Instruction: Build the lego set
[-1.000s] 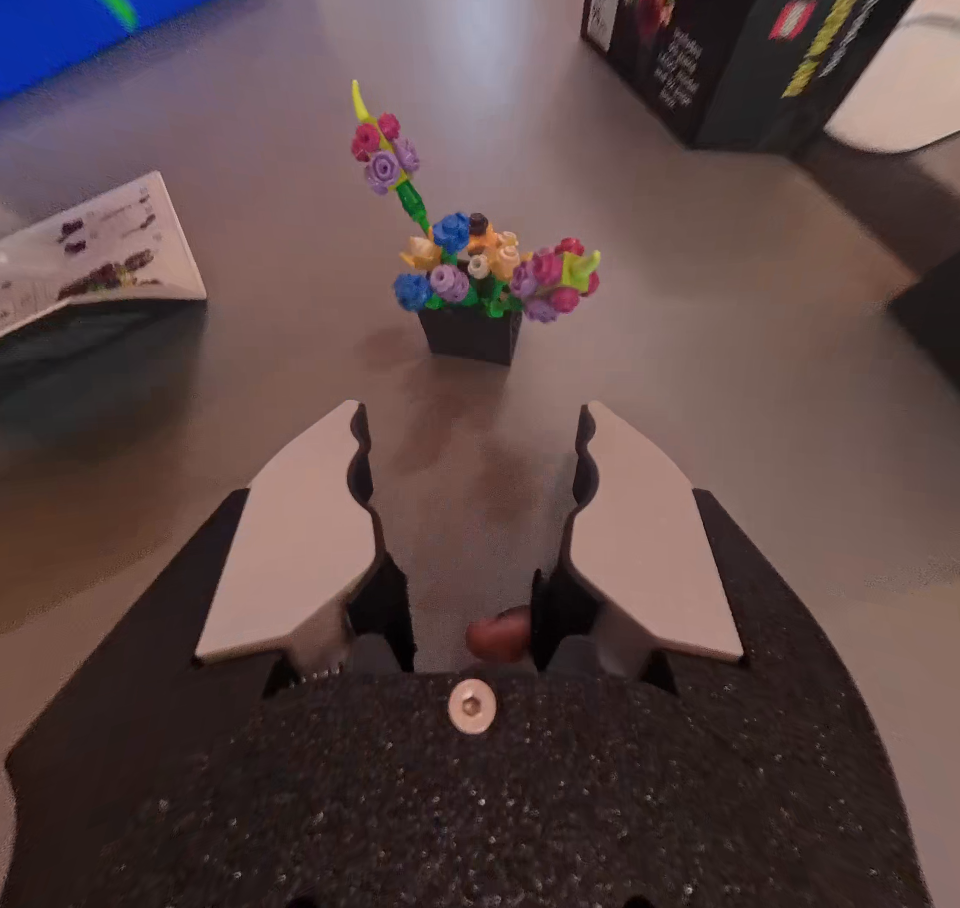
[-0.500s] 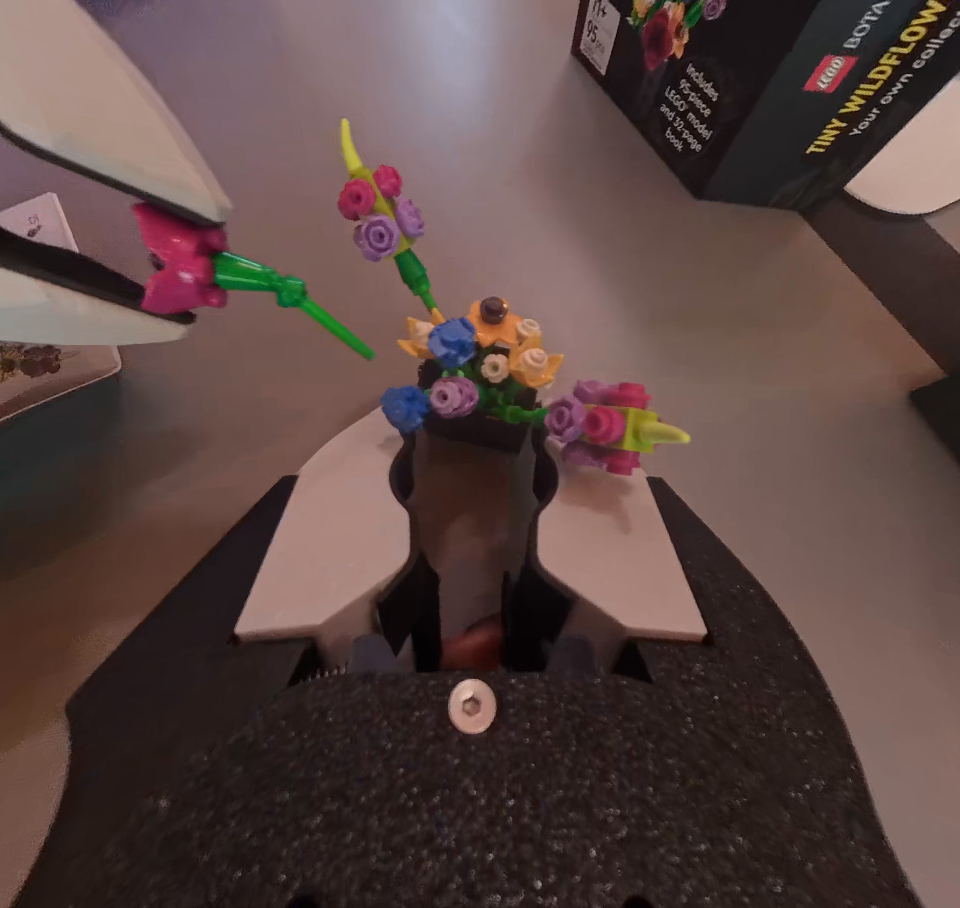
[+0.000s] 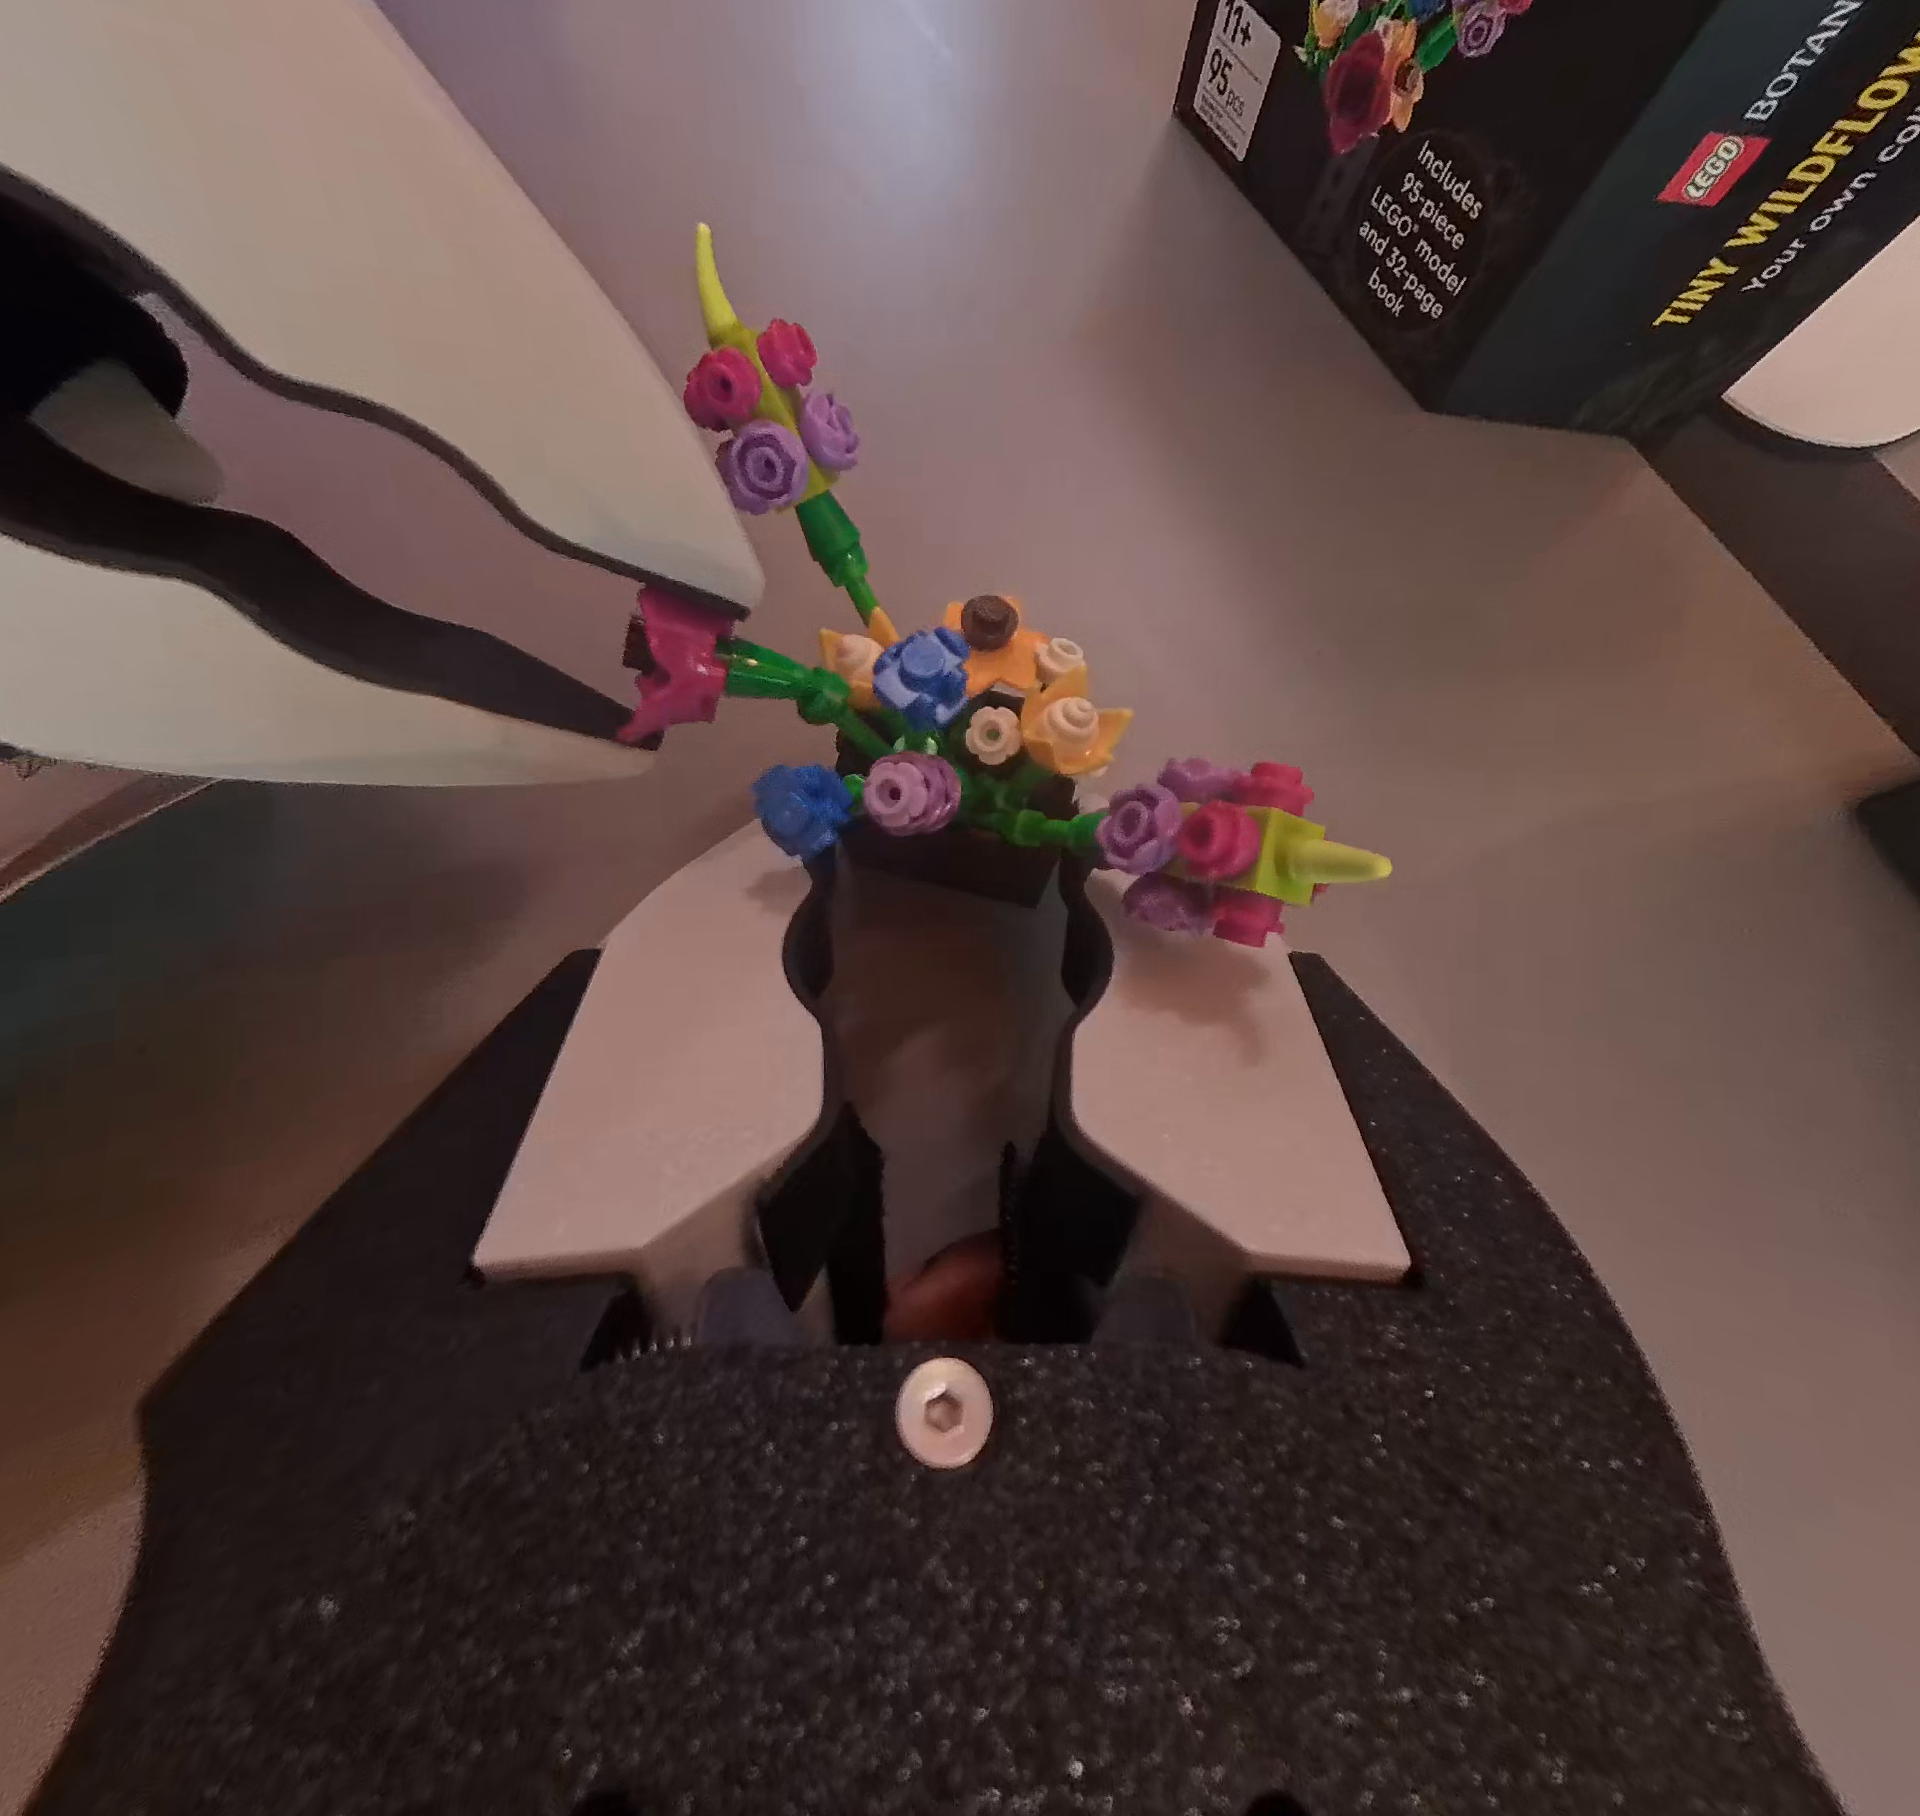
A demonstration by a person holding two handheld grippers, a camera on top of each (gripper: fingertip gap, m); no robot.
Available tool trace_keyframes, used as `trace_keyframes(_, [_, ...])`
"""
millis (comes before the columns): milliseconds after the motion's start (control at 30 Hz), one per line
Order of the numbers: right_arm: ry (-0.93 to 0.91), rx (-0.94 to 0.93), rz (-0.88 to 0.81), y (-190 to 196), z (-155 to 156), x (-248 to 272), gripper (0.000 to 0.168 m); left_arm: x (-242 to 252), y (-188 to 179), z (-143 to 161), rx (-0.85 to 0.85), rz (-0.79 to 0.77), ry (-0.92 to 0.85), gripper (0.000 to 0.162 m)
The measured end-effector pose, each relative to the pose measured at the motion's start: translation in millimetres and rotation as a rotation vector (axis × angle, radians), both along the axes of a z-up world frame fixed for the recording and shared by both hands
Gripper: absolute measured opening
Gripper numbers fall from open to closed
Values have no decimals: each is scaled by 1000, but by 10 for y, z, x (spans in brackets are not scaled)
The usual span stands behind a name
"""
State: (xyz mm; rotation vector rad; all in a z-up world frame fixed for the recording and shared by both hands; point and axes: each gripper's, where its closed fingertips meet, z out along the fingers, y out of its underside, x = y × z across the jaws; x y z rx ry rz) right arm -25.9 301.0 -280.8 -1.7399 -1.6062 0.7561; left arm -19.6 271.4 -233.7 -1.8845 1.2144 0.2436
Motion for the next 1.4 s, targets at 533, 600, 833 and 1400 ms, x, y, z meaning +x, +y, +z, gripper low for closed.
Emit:
trace_keyframes(533, [1,-11,-6,-14,-1,-6,42,21,99,-125,-257,-25,29,21])
trace_keyframes(600, [1,-15,-6,-14,-1,-5,42,14,84,-158,-261,-19,43,21])
trace_keyframes(833, [1,-19,-7,-6,-3,6,42,18,66,-175,-216,-10,41,32])
trace_keyframes(1400, [24,-42,-32,83,88,286,68,-401,-751,982,-13,128,-455,38])
